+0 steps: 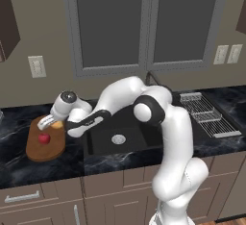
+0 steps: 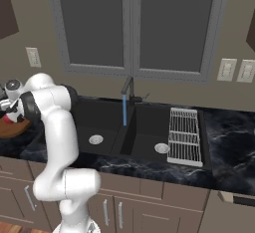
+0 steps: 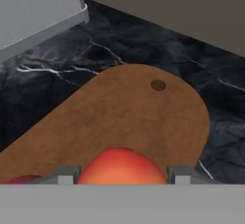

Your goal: Pick the mango, apple from the sink and place them on the cutting board to airdry. Then turn off the sink faucet.

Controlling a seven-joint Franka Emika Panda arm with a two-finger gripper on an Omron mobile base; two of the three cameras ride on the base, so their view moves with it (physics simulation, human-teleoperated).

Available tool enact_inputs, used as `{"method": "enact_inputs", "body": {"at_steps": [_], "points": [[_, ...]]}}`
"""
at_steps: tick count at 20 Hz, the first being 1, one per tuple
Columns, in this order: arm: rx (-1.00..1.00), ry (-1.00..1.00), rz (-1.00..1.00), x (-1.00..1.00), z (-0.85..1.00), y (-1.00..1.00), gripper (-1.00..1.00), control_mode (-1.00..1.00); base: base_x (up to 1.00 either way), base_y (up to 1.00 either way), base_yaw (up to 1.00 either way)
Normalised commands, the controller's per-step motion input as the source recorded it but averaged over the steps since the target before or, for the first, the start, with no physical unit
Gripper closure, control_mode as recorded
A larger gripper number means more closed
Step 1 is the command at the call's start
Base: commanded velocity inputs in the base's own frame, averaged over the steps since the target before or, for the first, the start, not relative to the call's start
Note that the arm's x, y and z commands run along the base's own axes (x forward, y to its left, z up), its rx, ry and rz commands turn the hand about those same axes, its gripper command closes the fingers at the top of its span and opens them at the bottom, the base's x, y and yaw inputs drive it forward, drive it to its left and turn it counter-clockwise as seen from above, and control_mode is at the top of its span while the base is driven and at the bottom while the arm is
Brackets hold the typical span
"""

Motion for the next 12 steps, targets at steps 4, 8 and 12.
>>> {"method": "enact_inputs", "body": {"at_steps": [4,8,12], "points": [[0.0,0.02,0.0,0.21,-0.1,0.09,1.0,-1.0,0.0,0.0,0.0],[0.0,0.03,0.0,0.19,-0.13,0.07,1.0,-1.0,0.0,0.0,0.0],[0.0,0.03,0.0,0.17,-0.13,0.07,1.0,-1.0,0.0,0.0,0.0]]}}
